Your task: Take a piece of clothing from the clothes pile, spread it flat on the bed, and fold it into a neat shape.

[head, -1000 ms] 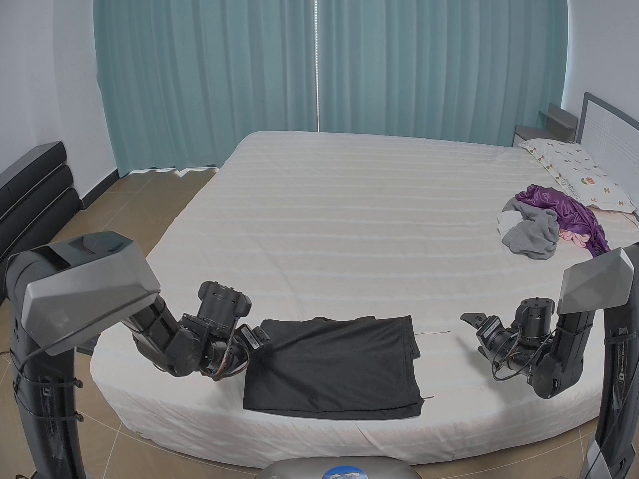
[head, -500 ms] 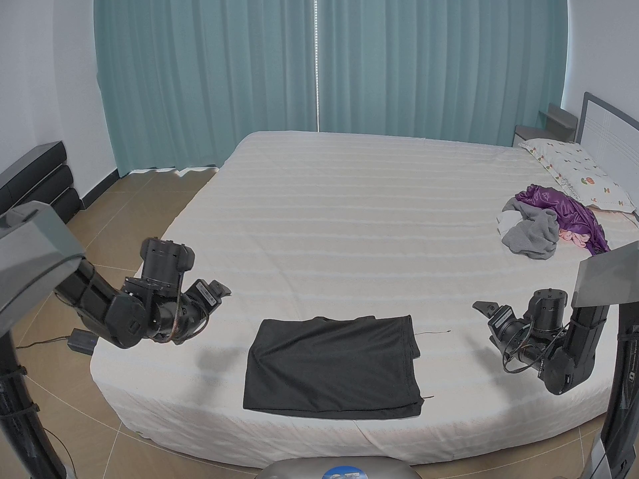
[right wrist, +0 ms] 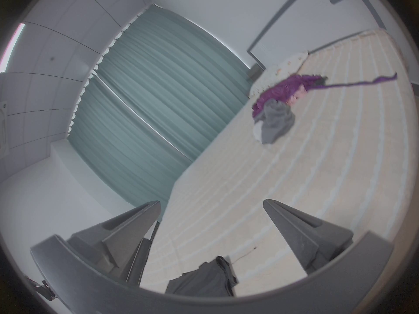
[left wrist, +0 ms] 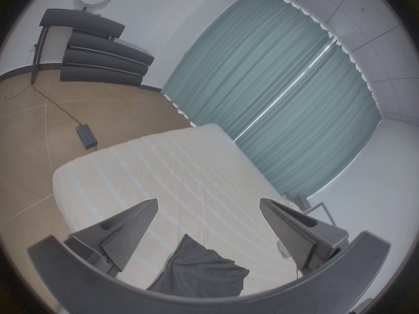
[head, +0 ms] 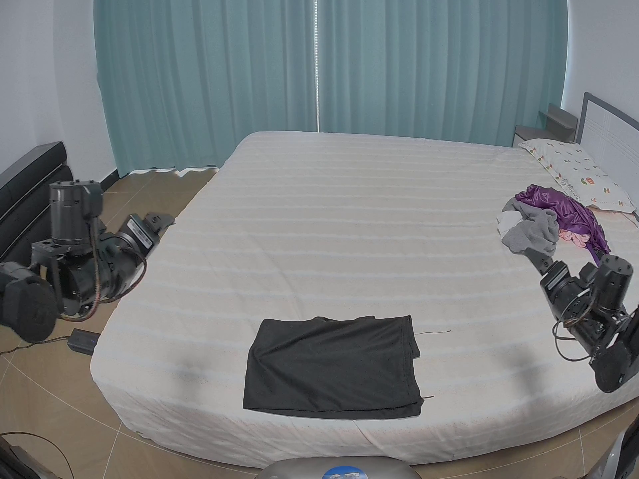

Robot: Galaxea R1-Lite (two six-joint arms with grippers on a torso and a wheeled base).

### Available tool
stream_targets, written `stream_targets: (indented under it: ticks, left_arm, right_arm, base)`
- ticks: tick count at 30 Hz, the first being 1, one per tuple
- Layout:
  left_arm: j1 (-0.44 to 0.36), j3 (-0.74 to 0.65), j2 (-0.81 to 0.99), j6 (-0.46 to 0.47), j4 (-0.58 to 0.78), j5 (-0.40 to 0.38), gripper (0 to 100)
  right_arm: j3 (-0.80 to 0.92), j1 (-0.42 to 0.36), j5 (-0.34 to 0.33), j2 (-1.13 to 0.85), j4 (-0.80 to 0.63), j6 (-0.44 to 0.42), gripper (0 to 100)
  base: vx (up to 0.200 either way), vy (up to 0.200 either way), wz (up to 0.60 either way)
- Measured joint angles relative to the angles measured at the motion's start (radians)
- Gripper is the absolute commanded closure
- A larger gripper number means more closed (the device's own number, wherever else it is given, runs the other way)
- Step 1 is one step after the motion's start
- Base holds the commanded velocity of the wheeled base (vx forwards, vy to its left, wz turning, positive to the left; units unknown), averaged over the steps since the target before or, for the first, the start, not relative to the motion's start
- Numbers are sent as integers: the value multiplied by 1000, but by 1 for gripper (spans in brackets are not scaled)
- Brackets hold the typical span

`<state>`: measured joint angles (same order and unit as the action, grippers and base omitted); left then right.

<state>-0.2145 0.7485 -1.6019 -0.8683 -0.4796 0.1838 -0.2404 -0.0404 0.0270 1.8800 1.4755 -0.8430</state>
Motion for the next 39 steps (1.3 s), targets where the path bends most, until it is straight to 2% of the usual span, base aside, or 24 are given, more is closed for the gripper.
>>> stream_targets:
  ticks: [6,12,17,24,29,32,36,39]
  left_arm:
    - [6,-59,181,53,1,33,0]
    - [6,-133,371,190,2,79,0]
    - [6,-184,524,295,5,111,0]
    - [11,-233,717,441,44,140,0]
    - [29,-258,883,573,119,156,0]
    - [54,-270,1007,660,174,162,0]
    - [103,-284,1178,760,253,168,0]
    - [148,-293,1308,829,320,156,0]
  right_arm:
    - [87,9,4,-279,-71,64,0]
    - [158,19,-7,-574,-235,181,0]
    - [186,24,-47,-832,-466,283,0]
    - [174,24,-96,-1181,-898,425,0]
    - [127,26,-125,-1428,-1230,537,0]
    - [91,28,-138,-1558,-1378,604,0]
    - [52,31,-141,-1689,-1474,709,0]
    - [40,33,-96,-1762,-1481,802,0]
  base:
    - [0,0,0]
    - [0,0,0]
    - [0,0,0]
    - [0,0,0]
    - [0,0,0]
    - [0,0,0]
    - [0,0,0]
    - [0,0,0]
